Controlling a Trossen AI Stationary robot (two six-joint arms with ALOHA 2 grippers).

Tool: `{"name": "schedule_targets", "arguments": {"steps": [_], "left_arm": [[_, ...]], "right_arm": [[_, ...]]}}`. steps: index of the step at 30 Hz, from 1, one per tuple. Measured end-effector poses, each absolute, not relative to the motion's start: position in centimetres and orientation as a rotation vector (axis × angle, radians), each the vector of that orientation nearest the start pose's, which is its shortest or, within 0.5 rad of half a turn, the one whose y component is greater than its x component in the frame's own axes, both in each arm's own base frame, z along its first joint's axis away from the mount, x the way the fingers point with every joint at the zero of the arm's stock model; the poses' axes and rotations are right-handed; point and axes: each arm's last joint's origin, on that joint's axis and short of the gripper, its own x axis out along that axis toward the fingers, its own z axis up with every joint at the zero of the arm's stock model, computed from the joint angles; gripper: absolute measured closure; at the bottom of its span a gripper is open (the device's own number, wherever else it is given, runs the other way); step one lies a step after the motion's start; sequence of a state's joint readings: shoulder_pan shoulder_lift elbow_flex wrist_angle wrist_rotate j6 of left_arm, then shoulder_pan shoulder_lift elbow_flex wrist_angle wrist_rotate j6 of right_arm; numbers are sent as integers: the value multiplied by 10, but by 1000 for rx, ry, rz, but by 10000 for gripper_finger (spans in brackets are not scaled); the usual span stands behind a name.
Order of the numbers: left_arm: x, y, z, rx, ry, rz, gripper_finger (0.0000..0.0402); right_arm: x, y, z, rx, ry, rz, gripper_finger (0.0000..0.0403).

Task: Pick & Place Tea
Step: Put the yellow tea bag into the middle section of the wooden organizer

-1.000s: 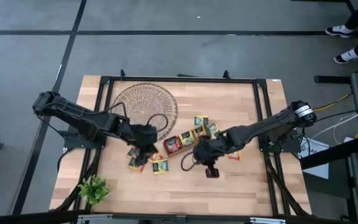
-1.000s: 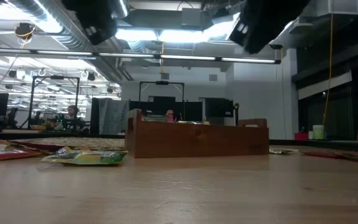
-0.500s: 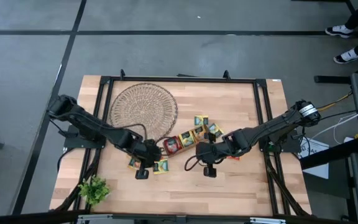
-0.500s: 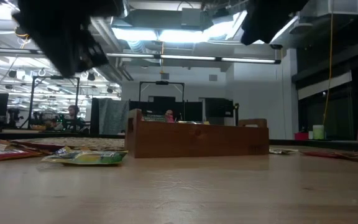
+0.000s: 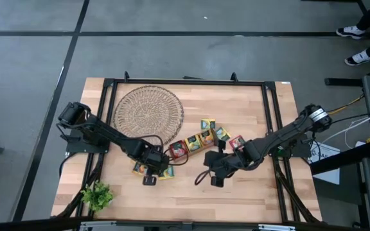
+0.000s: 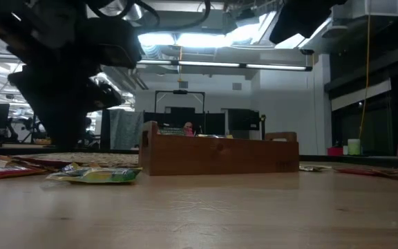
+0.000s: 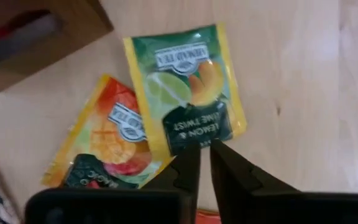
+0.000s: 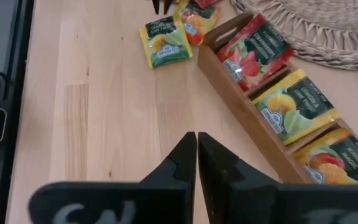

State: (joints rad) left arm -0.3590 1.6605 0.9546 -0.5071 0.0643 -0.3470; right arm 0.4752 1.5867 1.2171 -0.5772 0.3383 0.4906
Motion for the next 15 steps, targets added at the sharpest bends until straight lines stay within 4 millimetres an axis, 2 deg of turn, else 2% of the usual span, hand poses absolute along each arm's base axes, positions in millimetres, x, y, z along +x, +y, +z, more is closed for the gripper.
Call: {"name": "schedule_targets", "arguments": {"steps": [7,12,15], "left_arm": [[284,-108,163,-84,1224,-121,314],[285,-104,163,-41,1205,-33,311],[285,-102,162,-18,1207,-48,318]], "right_arm": [[311,151,236,68,886,-95,384],[317,155,223,73,900,-112,384],[319,155,221,80,886,-125,384]]}}
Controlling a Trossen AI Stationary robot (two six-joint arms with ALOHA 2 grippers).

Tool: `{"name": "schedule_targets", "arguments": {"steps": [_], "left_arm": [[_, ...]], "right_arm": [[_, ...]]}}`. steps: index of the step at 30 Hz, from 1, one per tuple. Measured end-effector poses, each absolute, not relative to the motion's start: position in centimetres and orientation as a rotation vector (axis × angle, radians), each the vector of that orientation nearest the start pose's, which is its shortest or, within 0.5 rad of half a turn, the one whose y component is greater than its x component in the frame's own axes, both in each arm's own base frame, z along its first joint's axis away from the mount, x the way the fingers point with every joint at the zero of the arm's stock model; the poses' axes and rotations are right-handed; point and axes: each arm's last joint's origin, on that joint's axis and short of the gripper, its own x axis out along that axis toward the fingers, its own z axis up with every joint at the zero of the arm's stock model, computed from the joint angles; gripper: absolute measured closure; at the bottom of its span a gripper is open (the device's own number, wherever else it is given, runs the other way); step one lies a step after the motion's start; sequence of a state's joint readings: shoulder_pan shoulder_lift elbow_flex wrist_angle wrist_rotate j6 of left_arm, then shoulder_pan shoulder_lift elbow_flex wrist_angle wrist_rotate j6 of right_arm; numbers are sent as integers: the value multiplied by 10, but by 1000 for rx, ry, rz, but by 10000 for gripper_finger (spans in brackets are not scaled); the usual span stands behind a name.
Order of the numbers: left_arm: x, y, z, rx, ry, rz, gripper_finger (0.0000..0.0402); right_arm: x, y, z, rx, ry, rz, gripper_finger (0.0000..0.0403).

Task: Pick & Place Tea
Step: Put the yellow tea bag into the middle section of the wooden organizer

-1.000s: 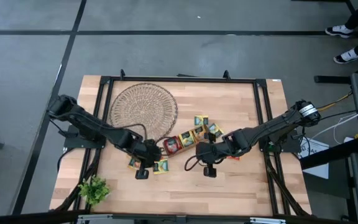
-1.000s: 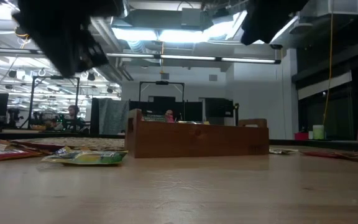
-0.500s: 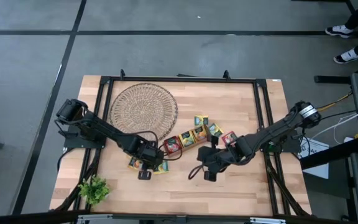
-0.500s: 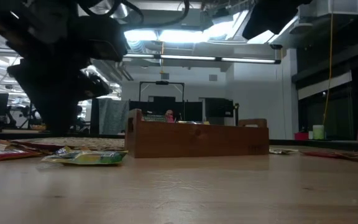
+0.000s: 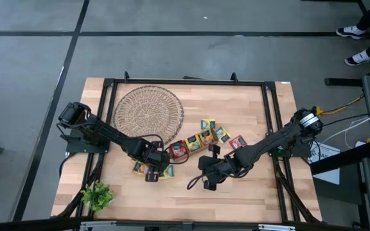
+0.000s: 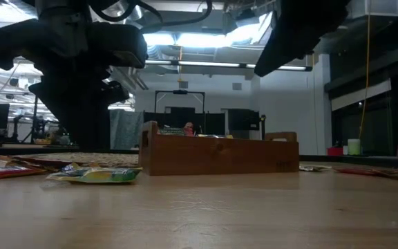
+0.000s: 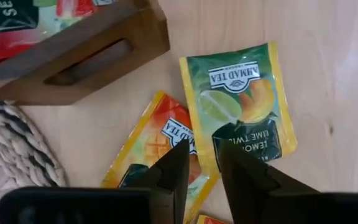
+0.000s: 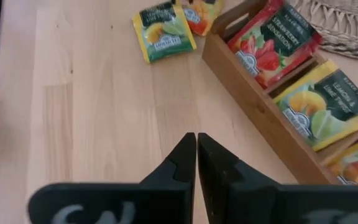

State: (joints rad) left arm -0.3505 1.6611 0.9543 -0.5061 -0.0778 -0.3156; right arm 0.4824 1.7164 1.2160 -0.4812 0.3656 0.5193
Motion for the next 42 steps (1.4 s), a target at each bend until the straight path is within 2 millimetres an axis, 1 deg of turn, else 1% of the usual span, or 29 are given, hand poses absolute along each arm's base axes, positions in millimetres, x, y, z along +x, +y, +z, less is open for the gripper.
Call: {"name": "schedule_targets", "arguments": {"steps": [7,14,18,21,25,29,33,36,39,42], "left_arm": [[286,-103,161,22,1207,-112,336],[290,-111,140,35,1261,-149,349],[292,-115,136,26,1261,-142,359],[293,-120,136,28,1231,-162,367],[295,-130,136,47,1174,-231,377],[297,-138,135,71,1130,-270,384],[301,-140,131,67,1105,-275,390],[305,-142,129,63,1069,-272,394],[309,-142,127,62,1038,-260,397],[312,-139,128,32,1021,-238,397]], "right_arm": [[327,159,227,119,793,-95,384],[329,161,230,128,754,-86,384],[330,162,228,150,751,-93,384],[335,169,218,156,750,-80,384],[341,178,200,202,765,-63,384],[346,182,183,233,797,-79,384],[354,186,175,258,748,-59,384],[362,190,169,277,711,1,384],[369,189,162,301,718,55,384],[372,187,152,307,742,71,384]]}}
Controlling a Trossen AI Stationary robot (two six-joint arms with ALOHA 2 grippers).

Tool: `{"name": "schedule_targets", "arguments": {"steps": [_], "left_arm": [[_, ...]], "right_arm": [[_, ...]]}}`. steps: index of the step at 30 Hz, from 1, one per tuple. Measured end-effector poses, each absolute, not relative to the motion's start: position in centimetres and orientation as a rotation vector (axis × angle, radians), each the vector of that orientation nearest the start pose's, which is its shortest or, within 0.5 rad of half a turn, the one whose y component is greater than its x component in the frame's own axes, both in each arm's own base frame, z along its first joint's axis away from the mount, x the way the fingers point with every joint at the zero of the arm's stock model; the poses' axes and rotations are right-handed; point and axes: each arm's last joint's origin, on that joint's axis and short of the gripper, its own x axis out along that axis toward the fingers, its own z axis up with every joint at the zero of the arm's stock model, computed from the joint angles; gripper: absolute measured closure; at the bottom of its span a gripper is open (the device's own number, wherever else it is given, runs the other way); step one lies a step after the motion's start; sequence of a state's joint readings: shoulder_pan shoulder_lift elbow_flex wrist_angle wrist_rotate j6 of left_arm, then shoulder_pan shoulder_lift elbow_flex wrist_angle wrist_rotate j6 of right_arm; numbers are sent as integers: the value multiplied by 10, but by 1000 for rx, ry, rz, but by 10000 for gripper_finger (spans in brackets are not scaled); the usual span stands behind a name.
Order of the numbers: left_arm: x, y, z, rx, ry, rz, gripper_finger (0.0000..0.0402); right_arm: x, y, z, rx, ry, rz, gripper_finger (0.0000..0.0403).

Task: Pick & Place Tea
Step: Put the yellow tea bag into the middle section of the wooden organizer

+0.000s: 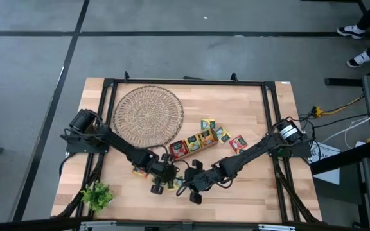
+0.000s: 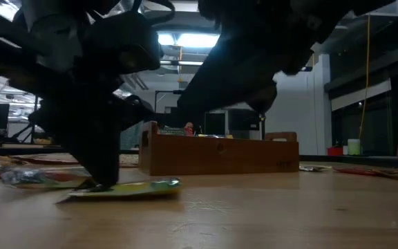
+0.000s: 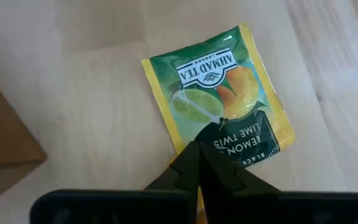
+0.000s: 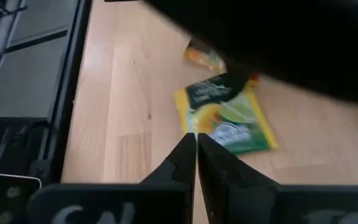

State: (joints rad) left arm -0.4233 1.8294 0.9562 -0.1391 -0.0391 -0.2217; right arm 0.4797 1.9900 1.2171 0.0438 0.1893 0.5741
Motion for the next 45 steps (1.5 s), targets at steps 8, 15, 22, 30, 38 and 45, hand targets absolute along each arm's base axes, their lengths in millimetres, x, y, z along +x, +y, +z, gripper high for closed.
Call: {"name": "schedule_targets", "arguments": {"steps": [8,15,22,30,38,45], "left_arm": [[317,-132,135,-74,1005,-175,389],[326,-136,147,-119,982,-218,389],[325,-137,155,-184,1068,-170,387],[317,-124,161,-307,1246,-11,358],[319,-111,178,-510,1210,81,279],[324,-104,179,-663,1213,103,233]], "right_arm": [[376,185,139,281,764,69,384],[380,181,118,263,801,42,384],[386,176,97,301,846,42,384],[384,176,93,290,867,38,384],[383,176,92,286,873,39,384],[383,176,92,284,872,36,384]]}}
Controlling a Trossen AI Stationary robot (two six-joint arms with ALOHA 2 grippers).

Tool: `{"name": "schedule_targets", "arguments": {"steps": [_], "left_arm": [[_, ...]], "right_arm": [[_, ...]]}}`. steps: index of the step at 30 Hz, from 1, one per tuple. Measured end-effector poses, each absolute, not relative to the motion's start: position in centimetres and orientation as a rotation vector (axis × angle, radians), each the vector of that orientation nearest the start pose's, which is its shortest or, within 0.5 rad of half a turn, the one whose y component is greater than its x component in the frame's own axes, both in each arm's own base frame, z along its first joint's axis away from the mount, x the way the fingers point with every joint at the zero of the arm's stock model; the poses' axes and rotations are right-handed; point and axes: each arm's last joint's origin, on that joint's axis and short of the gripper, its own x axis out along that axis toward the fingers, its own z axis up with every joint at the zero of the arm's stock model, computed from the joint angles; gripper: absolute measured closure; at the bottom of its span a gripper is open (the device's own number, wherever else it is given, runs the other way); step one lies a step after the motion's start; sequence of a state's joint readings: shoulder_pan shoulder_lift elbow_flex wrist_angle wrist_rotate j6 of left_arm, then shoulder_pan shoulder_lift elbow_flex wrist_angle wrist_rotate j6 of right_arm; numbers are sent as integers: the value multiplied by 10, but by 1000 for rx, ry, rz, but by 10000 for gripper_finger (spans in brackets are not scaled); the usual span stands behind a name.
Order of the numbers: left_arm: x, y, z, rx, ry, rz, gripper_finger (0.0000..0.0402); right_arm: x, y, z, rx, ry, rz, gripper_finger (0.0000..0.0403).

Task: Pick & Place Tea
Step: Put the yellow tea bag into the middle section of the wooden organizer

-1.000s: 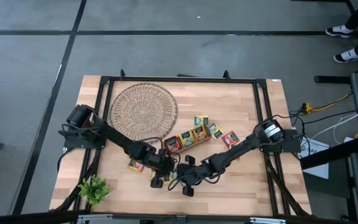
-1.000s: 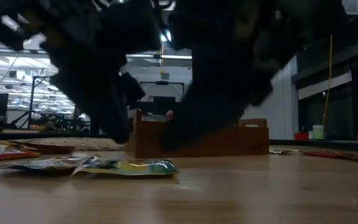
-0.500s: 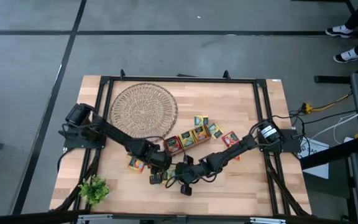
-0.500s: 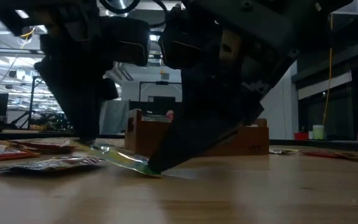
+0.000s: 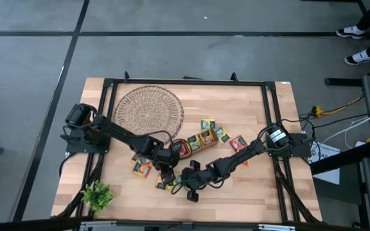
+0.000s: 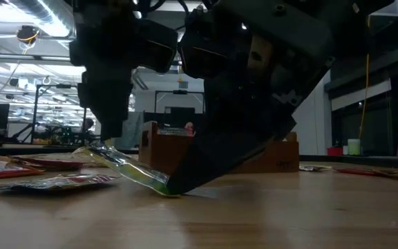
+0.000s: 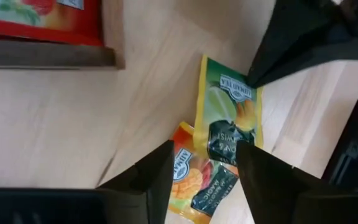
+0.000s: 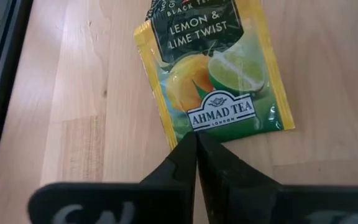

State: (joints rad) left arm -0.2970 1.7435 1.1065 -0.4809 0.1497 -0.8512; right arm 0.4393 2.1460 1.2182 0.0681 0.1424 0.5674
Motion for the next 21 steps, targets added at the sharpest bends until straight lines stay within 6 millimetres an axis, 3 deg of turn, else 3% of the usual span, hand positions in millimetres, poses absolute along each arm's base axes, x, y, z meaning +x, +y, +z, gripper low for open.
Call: {"name": "schedule_targets", "arguments": {"steps": [21], "left_arm": [[324,-121,175,-691,1182,103,233]], "right_arm": [[383,175,92,276,859,21,384]]}}
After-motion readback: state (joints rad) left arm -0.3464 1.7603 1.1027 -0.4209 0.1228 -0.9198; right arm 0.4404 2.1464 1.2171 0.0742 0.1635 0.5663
